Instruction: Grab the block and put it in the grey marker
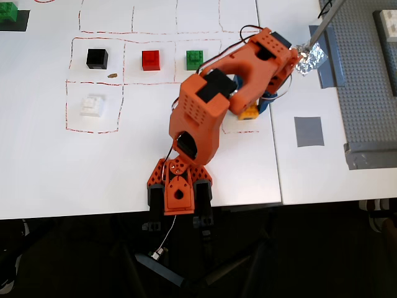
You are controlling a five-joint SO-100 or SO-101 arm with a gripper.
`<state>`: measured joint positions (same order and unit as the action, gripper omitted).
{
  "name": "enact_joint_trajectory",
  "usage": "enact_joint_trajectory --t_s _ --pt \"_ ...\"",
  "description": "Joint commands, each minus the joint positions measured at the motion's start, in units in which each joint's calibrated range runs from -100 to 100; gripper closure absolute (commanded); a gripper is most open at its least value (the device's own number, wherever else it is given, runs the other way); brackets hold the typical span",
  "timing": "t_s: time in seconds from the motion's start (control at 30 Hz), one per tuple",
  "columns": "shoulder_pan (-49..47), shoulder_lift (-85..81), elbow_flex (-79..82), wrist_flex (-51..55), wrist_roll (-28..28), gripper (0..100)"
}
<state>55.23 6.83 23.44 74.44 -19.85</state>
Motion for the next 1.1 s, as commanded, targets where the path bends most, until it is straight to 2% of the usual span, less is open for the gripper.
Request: enact_joint_trajectory --t_s 0.0,0.2,0.3,0.63,0.73,0.83,1.07 --pt "2.86 -7.57 -7.67 2.54 3.32 100" --pt "5.86 -9.37 -14.38 3.60 10.79 100" --pt "7.27 -8.17 -18.82 6.22 16.41 100" --pt "16.62 -2.65 -27.61 7.36 41.47 100" --pt "19.89 0.45 -30.88 6.87 47.33 100" --pt "23.06 4.76 -35.77 6.87 51.77 100" --pt "29.42 14.41 -46.56 7.28 58.22 100"
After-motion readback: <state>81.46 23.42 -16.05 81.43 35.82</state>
